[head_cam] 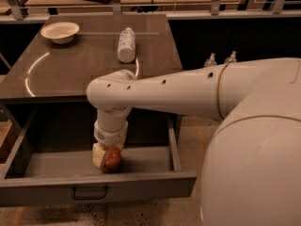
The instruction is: Place apple into top drawer
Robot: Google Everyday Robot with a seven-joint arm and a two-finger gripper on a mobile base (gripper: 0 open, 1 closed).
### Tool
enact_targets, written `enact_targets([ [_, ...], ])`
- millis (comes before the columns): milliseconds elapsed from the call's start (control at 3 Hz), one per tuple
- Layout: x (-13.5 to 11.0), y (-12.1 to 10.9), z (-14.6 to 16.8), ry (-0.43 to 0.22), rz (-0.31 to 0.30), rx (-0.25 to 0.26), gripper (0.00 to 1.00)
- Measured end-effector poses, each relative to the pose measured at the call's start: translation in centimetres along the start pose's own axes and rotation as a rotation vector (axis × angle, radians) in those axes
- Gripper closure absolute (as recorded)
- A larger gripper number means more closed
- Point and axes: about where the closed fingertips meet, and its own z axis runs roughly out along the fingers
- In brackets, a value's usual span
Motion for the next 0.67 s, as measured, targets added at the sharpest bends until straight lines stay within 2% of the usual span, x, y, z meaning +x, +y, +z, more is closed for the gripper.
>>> enact_targets([
  [333, -0.2, -1.2, -1.3, -0.011, 0.013, 0.019, 0.06],
  [667, -0.3, -2.4, -3.1, -0.023, 0.028, 0.051, 0.29],
])
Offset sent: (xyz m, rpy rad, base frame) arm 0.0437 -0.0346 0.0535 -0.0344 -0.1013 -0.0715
